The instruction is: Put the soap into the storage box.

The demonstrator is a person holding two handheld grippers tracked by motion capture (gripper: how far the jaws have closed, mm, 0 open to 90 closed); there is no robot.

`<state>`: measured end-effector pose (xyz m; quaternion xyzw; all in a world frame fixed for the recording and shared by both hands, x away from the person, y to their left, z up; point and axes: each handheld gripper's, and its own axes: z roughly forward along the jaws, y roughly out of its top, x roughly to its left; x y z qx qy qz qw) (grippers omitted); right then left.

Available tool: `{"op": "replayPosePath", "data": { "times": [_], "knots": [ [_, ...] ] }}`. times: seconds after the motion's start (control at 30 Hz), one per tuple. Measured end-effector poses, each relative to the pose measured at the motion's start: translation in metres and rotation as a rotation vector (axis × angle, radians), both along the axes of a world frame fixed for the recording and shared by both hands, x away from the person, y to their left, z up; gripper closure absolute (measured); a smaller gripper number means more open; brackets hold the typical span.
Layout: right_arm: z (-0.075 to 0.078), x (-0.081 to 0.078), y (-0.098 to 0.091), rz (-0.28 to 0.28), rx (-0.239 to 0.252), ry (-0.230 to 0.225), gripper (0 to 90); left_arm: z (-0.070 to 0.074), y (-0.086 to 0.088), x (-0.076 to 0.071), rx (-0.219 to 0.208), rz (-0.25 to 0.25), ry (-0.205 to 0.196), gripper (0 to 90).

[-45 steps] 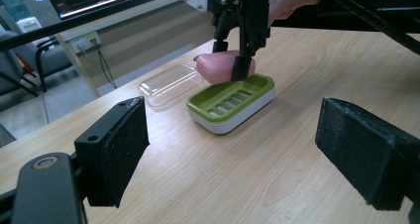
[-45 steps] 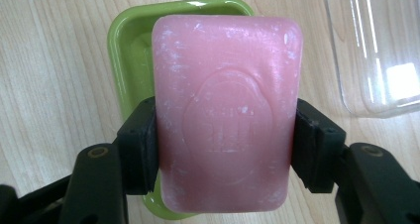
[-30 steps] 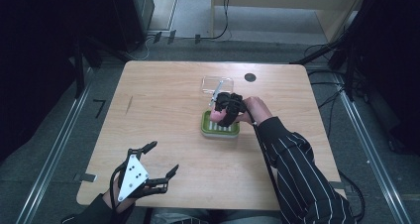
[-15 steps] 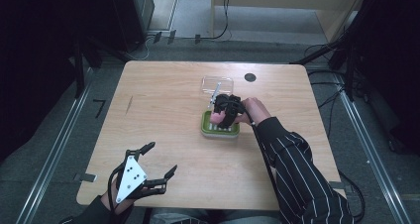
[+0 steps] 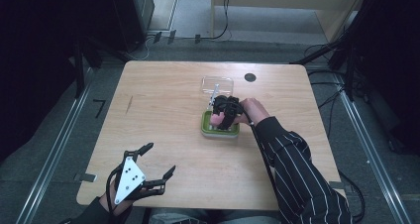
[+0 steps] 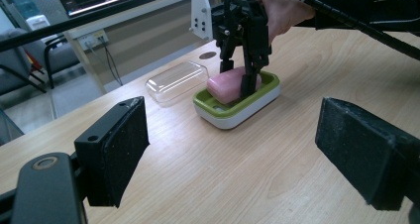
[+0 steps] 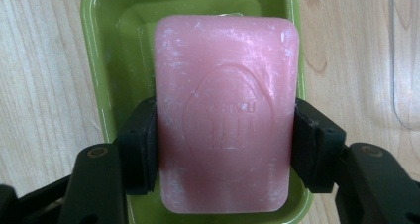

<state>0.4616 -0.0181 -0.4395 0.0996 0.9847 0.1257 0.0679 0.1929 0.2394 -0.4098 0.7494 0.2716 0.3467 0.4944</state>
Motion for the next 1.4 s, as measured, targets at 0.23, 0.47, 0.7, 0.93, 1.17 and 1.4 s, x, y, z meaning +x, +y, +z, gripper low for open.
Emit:
{"op": "replayPosePath", "data": {
  "times": [0.23, 0.47, 0.7, 0.93, 1.17, 1.4],
  "knots": [
    [-0.001, 0.000, 0.001, 0.006, -0.010, 0.005, 38.3, 0.000, 0.000, 0.000, 0.001, 0.000, 0.000, 13.6],
    [-0.002, 0.000, 0.001, 0.010, -0.014, 0.005, 38.3, 0.000, 0.000, 0.000, 0.002, 0.000, 0.001, 13.6],
    [-0.002, -0.001, 0.001, 0.003, -0.018, 0.010, 38.2, 0.000, 0.000, 0.000, 0.003, 0.000, 0.001, 13.6],
    [-0.003, 0.000, 0.000, 0.004, -0.026, 0.019, 37.8, 0.000, 0.000, 0.000, 0.002, 0.000, 0.001, 13.6],
    [0.001, -0.001, 0.000, 0.000, -0.028, 0.008, 36.8, 0.000, 0.000, 0.000, 0.001, 0.001, 0.003, 13.6],
    [0.013, -0.004, -0.002, -0.019, -0.013, -0.006, 32.0, 0.000, 0.000, 0.000, 0.000, 0.002, 0.002, 13.6]
  ]
}}
